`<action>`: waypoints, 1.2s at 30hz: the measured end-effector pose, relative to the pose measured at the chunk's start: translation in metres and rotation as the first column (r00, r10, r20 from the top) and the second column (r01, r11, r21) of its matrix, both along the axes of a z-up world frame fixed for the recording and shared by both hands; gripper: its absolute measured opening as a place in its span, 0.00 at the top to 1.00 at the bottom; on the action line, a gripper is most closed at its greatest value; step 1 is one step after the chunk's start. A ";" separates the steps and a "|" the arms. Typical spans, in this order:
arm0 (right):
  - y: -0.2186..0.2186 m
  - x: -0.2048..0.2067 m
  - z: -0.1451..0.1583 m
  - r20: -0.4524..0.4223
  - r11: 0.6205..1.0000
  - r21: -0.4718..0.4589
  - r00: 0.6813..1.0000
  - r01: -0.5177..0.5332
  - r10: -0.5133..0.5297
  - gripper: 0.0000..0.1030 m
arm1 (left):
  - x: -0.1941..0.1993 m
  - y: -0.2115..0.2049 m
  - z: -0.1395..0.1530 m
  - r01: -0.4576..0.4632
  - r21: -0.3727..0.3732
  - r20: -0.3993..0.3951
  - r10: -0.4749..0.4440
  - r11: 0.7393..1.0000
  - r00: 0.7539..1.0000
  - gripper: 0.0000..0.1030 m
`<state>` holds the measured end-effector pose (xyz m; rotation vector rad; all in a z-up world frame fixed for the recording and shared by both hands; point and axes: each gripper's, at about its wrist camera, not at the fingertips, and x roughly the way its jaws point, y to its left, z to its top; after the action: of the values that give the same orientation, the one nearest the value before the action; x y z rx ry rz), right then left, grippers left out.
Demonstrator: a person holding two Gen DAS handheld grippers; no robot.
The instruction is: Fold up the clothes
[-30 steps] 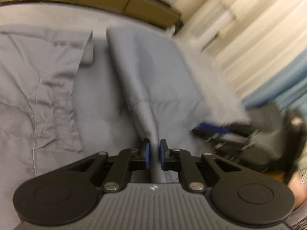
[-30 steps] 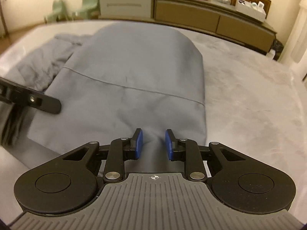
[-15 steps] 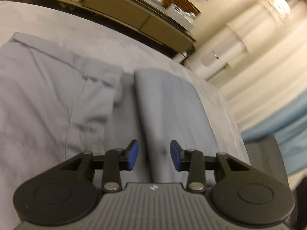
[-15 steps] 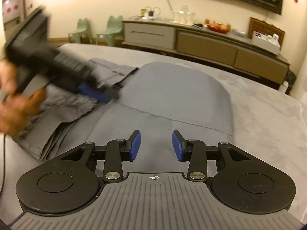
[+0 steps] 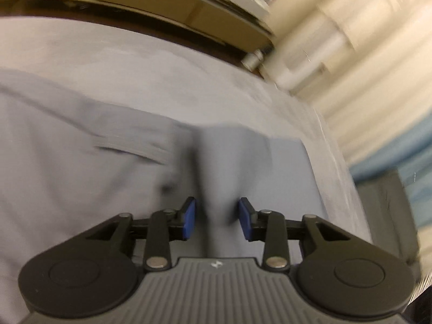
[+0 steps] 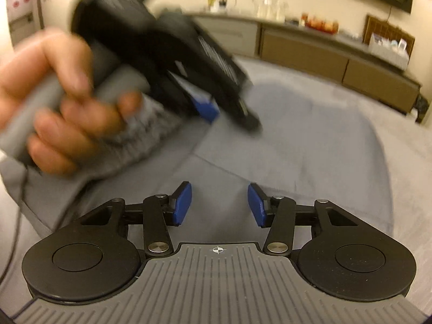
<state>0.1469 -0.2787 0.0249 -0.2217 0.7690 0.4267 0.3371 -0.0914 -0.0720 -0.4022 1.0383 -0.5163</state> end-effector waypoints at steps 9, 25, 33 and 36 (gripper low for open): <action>0.011 -0.019 0.000 -0.015 0.995 -0.103 1.000 0.003 -0.004 0.50 | 0.007 0.042 0.006 -0.110 0.014 -0.024 0.110 0.994 0.994 0.79; 0.000 -0.002 0.000 -0.022 0.991 -0.131 1.000 0.008 -0.011 0.48 | 0.001 0.006 0.027 -0.115 0.157 0.037 0.111 0.981 0.993 0.88; -0.009 -0.014 0.002 -0.046 0.998 -0.044 0.998 -0.038 0.036 0.40 | -0.081 -0.023 0.019 0.038 0.140 0.071 -0.049 0.989 0.996 0.80; -0.037 -0.013 0.010 -0.092 0.999 0.034 0.996 -0.008 0.011 0.37 | -0.085 -0.021 0.025 0.036 0.130 0.041 -0.042 0.991 0.998 0.75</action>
<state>0.1338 -0.3152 0.0346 -0.1748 0.8506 0.4609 0.2525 -0.1120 -0.0471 -0.2558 1.0330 -0.4877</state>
